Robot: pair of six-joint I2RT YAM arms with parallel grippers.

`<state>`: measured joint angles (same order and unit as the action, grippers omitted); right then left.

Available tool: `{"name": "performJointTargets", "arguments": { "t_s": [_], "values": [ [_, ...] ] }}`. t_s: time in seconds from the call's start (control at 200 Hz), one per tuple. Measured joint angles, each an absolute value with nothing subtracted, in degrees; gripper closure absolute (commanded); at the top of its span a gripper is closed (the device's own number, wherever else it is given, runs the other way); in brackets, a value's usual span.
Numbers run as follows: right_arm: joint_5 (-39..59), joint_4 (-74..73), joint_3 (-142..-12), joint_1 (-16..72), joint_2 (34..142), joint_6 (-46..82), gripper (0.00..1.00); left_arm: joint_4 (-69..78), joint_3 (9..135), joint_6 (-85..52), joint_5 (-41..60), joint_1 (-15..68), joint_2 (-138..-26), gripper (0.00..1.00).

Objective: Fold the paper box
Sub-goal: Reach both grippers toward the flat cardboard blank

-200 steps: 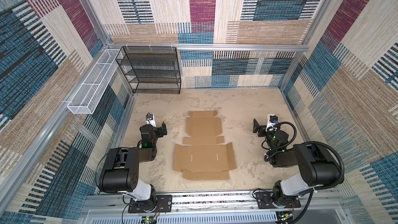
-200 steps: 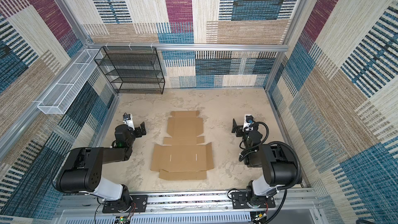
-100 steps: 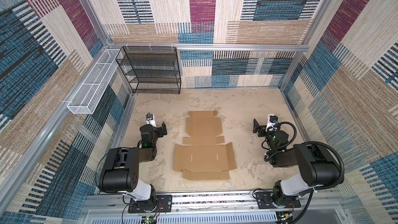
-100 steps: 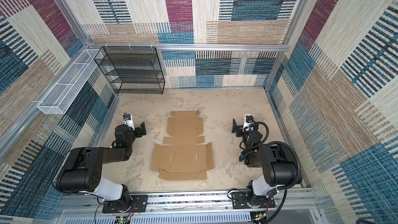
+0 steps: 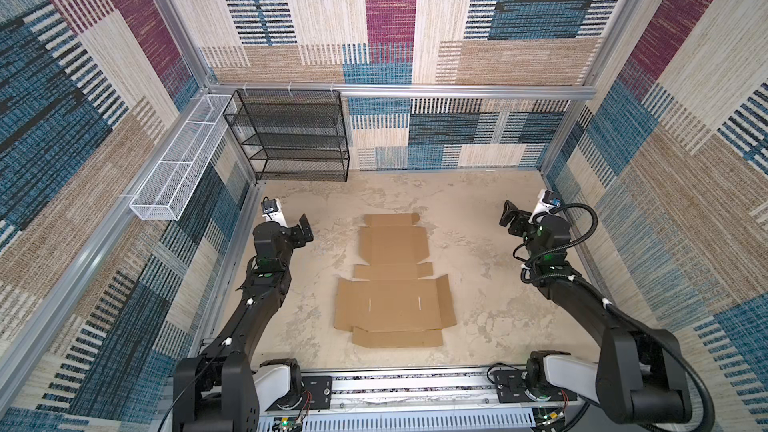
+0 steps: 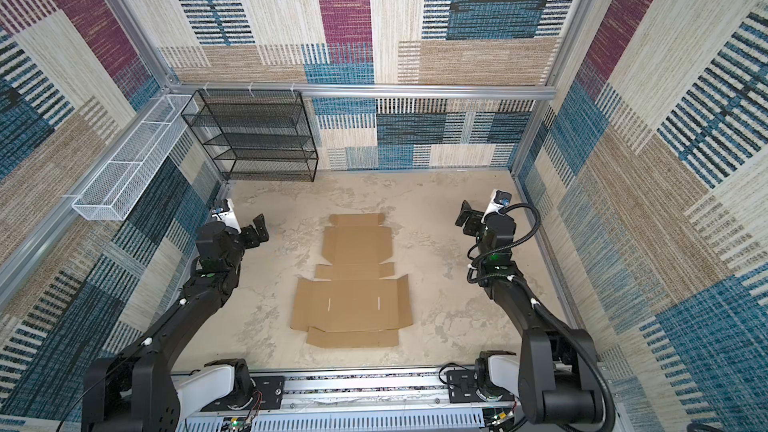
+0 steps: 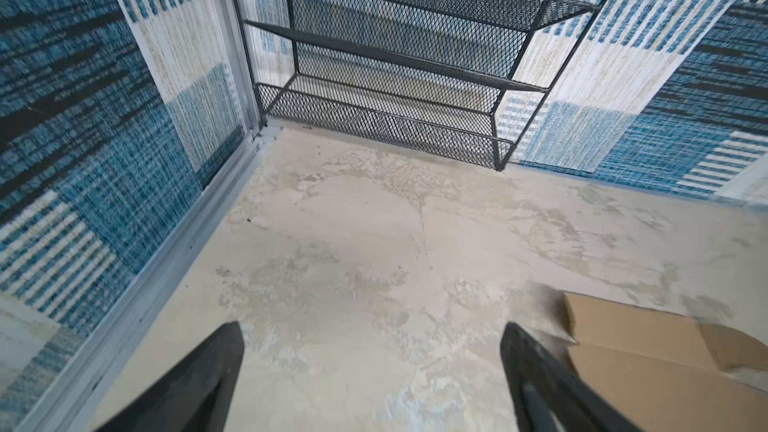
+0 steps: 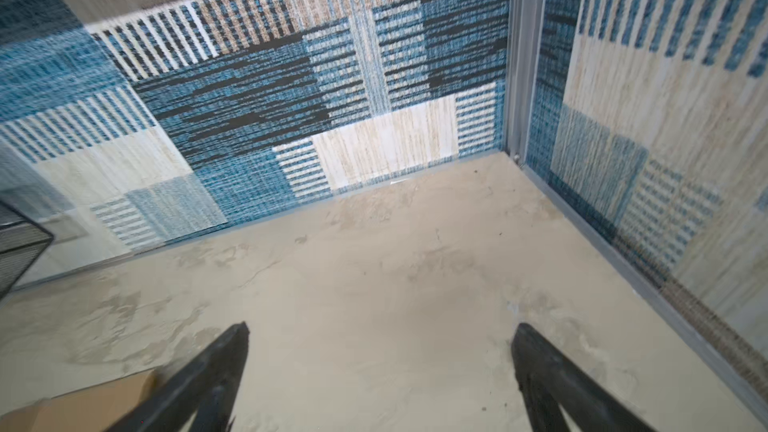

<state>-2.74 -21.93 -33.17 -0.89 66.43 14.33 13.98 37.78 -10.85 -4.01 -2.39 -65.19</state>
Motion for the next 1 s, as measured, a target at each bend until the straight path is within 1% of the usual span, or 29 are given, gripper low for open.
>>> {"name": "performJointTargets", "arguments": {
  "t_s": [0.1,0.195,0.28,0.376,0.416,0.466,0.486,0.501,0.506,0.526,0.546,0.551,0.556,0.576,0.596,0.646,0.681,0.701,0.806,0.866,0.891,0.996],
  "values": [
    [0.2,-14.8,-34.1,-0.8,63.6,19.0,0.00,5.8,43.7,-14.4,-3.6,-2.3,-64.7,0.01],
    [2.4,-8.4,-34.4,0.7,63.1,21.4,0.00,0.3,46.3,-16.9,-1.1,-1.8,-64.8,0.01],
    [3.3,-3.8,-34.2,6.4,62.2,21.8,0.00,-4.3,48.0,-18.1,1.2,0.1,-65.5,0.01],
    [2.8,0.0,-34.6,14.9,61.9,22.0,0.00,-8.6,49.6,-18.4,2.2,3.1,-66.0,0.01],
    [2.4,1.4,-35.1,18.1,62.2,22.2,0.05,-10.0,50.5,-18.5,3.3,4.1,-66.4,0.01],
    [2.3,2.5,-35.6,20.9,62.6,22.3,0.16,-11.5,51.7,-18.5,4.2,5.5,-67.2,0.08],
    [2.2,2.9,-35.7,21.8,62.8,22.5,0.21,-11.9,52.2,-18.7,4.8,5.9,-67.6,0.14],
    [1.9,3.3,-35.8,22.6,63.0,22.7,0.26,-12.2,52.6,-18.7,5.1,6.2,-67.9,0.21],
    [1.9,3.4,-35.8,22.8,63.1,22.7,0.27,-12.3,52.7,-18.7,5.3,6.3,-68.0,0.21],
    [1.7,4.0,-36.0,23.9,63.4,22.9,0.33,-12.8,53.3,-18.9,6.0,6.9,-68.6,0.34],
    [1.0,4.5,-36.2,25.1,63.7,23.4,0.40,-13.1,53.8,-18.9,6.4,7.5,-69.1,0.49],
    [0.8,4.6,-36.2,25.3,63.7,23.4,0.44,-13.2,53.9,-19.0,6.5,7.6,-69.2,0.53],
    [0.8,4.7,-36.3,25.6,63.8,23.4,0.44,-13.3,54.0,-19.0,6.5,7.8,-69.3,0.56],
    [0.5,5.1,-36.4,26.5,64.0,23.7,0.49,-13.7,54.7,-19.3,6.8,8.5,-70.0,0.67],
    [0.4,5.4,-36.5,27.7,64.3,24.0,0.54,-14.2,55.4,-19.3,7.0,9.2,-70.5,0.74],
    [0.4,6.2,-36.6,30.1,64.8,25.0,0.64,-15.0,56.9,-19.3,7.9,10.8,-72.1,0.87],
    [0.2,6.8,-36.6,31.8,64.9,25.9,0.69,-15.4,58.0,-19.3,8.1,12.1,-73.5,1.00],
    [0.0,7.2,-36.6,32.7,64.9,26.5,0.73,-15.6,58.6,-19.3,8.6,12.5,-74.3,1.00],
    [-0.6,7.6,-36.1,36.7,64.8,29.8,0.82,-16.6,60.9,-19.5,9.9,14.1,-78.6,1.00],
    [-1.2,7.6,-35.9,39.6,64.9,31.7,0.86,-17.0,62.2,-19.5,10.5,15.3,-81.6,1.00],
    [-1.1,7.6,-35.9,40.7,65.1,32.6,0.89,-17.2,62.8,-19.5,10.9,16.0,-83.2,1.00],
    [-1.1,7.3,-36.1,45.2,67.5,35.9,0.93,-18.3,66.5,-19.3,12.5,18.5,-89.9,1.00]
  ]
}}
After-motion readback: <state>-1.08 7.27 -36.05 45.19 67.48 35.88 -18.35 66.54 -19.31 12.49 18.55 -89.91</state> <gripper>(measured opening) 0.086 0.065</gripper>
